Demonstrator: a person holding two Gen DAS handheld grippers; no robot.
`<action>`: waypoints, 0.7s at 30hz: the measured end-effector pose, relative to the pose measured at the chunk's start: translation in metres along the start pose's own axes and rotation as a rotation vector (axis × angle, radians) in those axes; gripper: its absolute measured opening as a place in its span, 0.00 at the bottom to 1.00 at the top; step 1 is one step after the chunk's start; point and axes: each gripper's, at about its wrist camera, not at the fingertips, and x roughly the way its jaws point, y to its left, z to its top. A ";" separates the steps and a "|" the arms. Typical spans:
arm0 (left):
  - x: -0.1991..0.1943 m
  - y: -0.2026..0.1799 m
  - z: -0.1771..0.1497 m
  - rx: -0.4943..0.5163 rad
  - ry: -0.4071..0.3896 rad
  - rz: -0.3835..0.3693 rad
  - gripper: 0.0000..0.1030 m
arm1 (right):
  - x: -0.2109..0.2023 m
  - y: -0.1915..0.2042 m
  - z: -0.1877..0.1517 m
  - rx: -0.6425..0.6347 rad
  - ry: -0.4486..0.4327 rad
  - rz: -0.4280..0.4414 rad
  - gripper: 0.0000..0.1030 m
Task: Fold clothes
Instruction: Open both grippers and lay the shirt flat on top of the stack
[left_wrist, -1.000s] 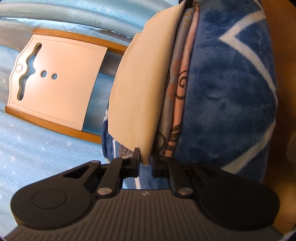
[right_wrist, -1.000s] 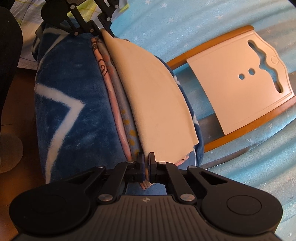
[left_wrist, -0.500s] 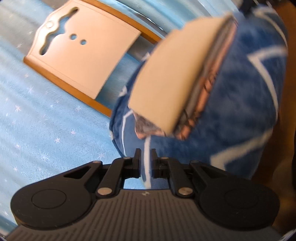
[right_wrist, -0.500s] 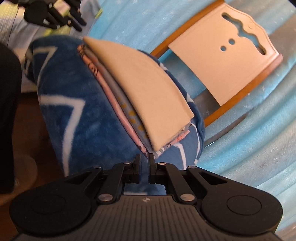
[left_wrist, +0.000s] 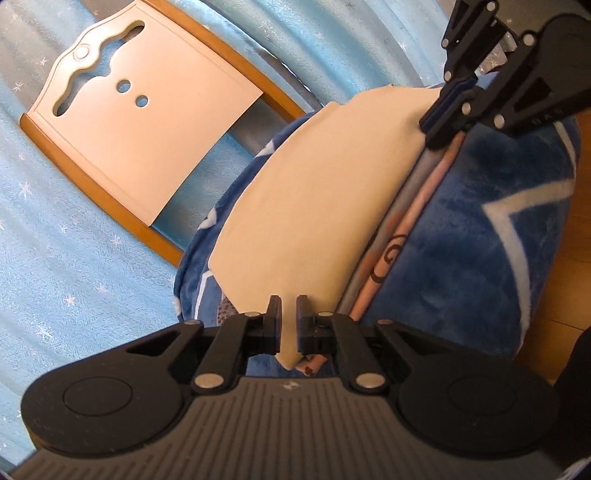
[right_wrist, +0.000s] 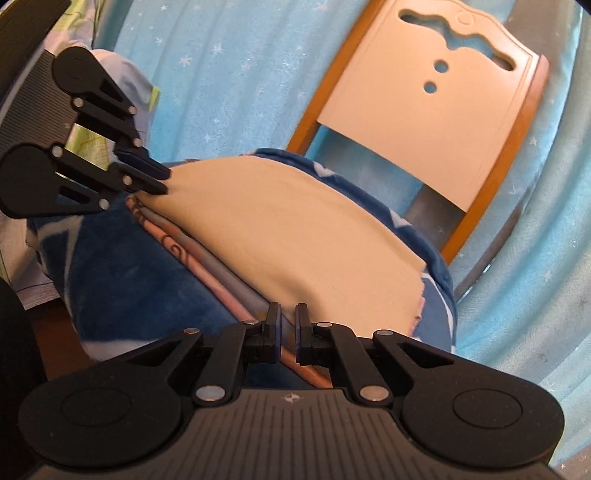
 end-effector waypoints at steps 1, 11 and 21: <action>-0.001 0.001 -0.001 0.002 0.000 -0.001 0.05 | -0.002 -0.003 -0.003 0.005 0.001 -0.007 0.02; -0.002 0.000 -0.003 0.010 -0.001 -0.001 0.05 | -0.021 -0.038 -0.038 0.059 0.086 -0.114 0.09; -0.008 0.009 0.015 -0.120 -0.036 -0.047 0.12 | -0.039 -0.026 -0.011 0.187 -0.082 -0.036 0.13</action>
